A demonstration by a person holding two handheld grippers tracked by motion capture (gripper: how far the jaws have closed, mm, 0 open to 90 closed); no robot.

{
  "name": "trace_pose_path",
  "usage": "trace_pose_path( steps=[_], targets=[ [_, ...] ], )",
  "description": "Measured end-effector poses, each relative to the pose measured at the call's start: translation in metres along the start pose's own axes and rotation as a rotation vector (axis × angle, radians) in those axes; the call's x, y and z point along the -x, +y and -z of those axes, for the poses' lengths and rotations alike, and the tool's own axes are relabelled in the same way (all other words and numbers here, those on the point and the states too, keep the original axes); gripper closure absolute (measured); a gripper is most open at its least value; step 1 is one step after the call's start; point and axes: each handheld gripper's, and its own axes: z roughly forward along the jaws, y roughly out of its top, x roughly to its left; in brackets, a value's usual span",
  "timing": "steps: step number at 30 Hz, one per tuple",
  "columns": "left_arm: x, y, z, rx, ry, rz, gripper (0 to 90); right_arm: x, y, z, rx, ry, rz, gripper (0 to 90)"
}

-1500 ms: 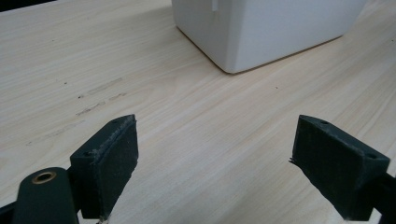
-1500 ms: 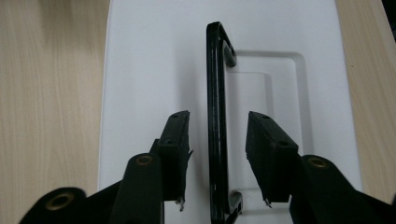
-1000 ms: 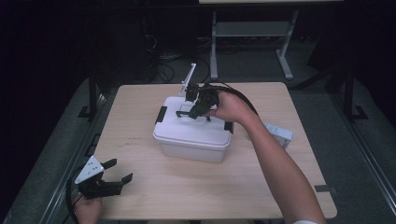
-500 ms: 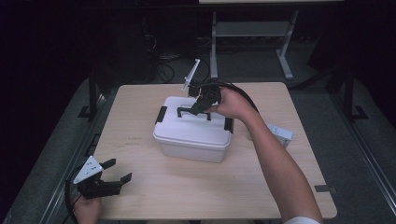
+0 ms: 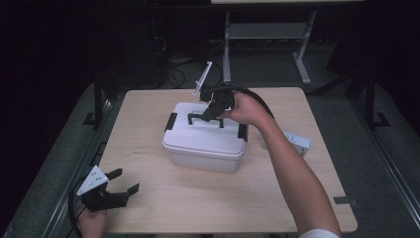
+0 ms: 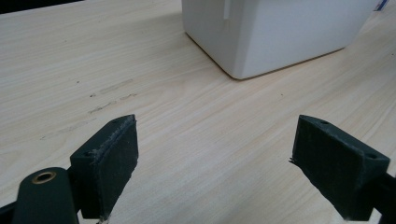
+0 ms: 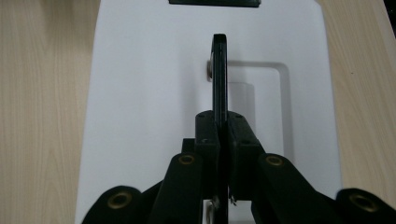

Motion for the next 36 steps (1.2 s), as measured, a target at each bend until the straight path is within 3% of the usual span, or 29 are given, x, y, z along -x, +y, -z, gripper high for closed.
trace_pose_path(
  steps=[36],
  targets=[
    [0.000,0.000,0.001,0.004,0.004,-0.005,13.7,-0.003,-0.002,0.019,0.058,-0.016,0.002,84.5]
  ],
)
